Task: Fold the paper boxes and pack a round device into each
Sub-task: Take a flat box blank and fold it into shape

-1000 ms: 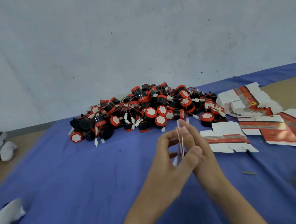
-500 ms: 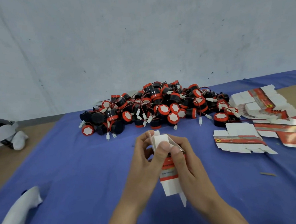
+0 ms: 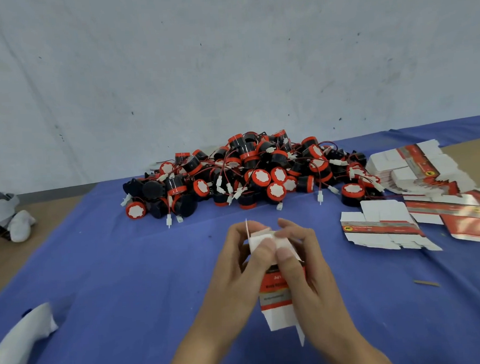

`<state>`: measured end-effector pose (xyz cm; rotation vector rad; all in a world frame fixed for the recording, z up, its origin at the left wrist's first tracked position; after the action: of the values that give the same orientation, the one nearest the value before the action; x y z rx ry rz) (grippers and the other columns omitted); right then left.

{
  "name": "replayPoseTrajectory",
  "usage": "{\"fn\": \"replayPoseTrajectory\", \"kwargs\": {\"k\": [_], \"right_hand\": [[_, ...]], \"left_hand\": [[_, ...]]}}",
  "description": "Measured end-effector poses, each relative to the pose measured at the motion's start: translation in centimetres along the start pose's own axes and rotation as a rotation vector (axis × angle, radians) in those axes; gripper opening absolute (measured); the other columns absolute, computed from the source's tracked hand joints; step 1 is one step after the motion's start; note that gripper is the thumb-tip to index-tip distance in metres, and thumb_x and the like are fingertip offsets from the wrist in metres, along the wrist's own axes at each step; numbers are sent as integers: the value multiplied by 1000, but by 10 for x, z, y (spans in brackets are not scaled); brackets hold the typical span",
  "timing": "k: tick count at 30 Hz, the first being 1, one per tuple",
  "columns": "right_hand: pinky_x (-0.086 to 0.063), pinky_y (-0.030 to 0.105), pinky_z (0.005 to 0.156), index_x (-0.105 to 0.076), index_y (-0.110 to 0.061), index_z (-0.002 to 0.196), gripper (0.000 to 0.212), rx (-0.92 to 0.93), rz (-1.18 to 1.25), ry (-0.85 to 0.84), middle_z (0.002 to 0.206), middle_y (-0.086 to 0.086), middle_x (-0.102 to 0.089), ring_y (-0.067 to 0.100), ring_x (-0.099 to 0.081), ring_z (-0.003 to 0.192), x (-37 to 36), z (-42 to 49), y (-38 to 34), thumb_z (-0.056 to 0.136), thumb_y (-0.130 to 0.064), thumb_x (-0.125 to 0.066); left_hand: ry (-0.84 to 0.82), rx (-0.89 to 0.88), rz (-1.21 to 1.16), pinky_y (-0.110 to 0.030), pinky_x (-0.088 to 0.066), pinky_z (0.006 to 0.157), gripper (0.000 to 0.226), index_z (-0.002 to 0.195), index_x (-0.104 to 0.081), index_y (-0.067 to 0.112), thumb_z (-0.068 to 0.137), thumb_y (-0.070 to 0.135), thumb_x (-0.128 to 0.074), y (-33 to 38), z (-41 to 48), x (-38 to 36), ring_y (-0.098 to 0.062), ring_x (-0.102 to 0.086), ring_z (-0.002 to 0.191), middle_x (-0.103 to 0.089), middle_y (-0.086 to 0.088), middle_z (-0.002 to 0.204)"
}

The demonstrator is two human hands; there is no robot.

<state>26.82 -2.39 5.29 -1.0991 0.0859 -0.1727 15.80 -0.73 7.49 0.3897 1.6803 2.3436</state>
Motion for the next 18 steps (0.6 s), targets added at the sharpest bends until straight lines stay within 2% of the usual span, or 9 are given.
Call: {"fn": "replayPoseTrajectory", "kwargs": {"k": [2, 4, 6, 7, 9, 11, 12, 14, 18], "right_hand": [[-58, 25, 81, -50, -48, 125, 43, -27, 74, -61, 128, -21, -61, 8, -65, 112, -7, 2, 2, 86, -67, -54], [-53, 16, 84, -54, -49, 125, 38, 12, 6, -92, 131, -19, -57, 6, -61, 117, -12, 4, -1, 87, -52, -50], [-49, 10, 83, -59, -47, 120, 36, 48, -130, -74, 129, -20, -51, 4, -57, 118, -10, 6, -2, 87, -48, -45], [-49, 11, 81, -60, -44, 117, 35, 54, -182, -58, 127, -21, -49, 5, -56, 116, -7, 8, -2, 86, -49, -43], [-49, 14, 81, -61, -38, 111, 35, 67, -262, -9, 124, -23, -46, 5, -55, 115, 2, 13, -2, 86, -50, -40], [-50, 15, 83, -61, -36, 106, 33, 85, -296, 45, 125, -24, -44, 5, -53, 118, 14, 17, -3, 86, -49, -39], [-49, 15, 82, -60, -35, 104, 31, 99, -307, 63, 126, -23, -44, 6, -53, 118, 18, 19, -4, 86, -48, -39], [-46, 12, 82, -61, -32, 104, 30, 137, -340, 82, 128, -21, -44, 9, -53, 119, 25, 21, -6, 86, -44, -39], [-47, 16, 81, -63, -24, 106, 33, 198, -365, 90, 130, -15, -43, 12, -53, 118, 32, 22, -9, 86, -39, -42]], "left_hand": [[36, 5, 6, -17, -54, 68, 21, 104, -57, 19, 89, 34, -54, -2, 2, 3, -9, -69, 85, -70, 3, 94], [75, 13, 24, -17, -52, 61, 6, 93, -56, 15, 89, 17, -52, -6, 5, 5, -8, -65, 73, -67, 2, 83], [91, 36, 62, -19, -53, 61, 12, 92, -55, 15, 93, 5, -49, -12, 8, 5, -9, -65, 73, -67, 3, 84], [103, 50, 61, -19, -54, 63, 15, 94, -57, 18, 95, 6, -49, -14, 10, 5, -8, -68, 77, -69, 8, 91], [95, 81, 2, -24, -57, 73, 12, 102, -65, 30, 96, 27, -56, -18, 15, 5, -5, -69, 94, -69, 18, 111], [17, 153, -166, -36, -53, 93, 37, 119, -66, 37, 89, 56, -61, -24, 19, -4, -11, -67, 112, -68, 11, 124], [-14, 200, -289, -40, -51, 99, 52, 128, -63, 34, 84, 62, -60, -29, 21, -9, -15, -65, 117, -67, 7, 128], [-86, 265, -457, -41, -54, 99, 66, 136, -56, 32, 78, 64, -49, -30, 23, -21, -19, -64, 120, -66, 2, 131], [-117, 284, -536, -42, -54, 98, 59, 137, -54, 37, 85, 61, -41, -30, 24, -31, -23, -62, 123, -64, -2, 134]]}}
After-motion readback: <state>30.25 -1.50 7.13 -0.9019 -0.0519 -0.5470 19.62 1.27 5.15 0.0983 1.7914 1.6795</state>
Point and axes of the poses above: each hand's wrist, its own z-axis towards the middle knuckle, its own x-axis out of the back of the hand, y = z × x, the point moved 9 cm from there along z, towards the middle knuckle
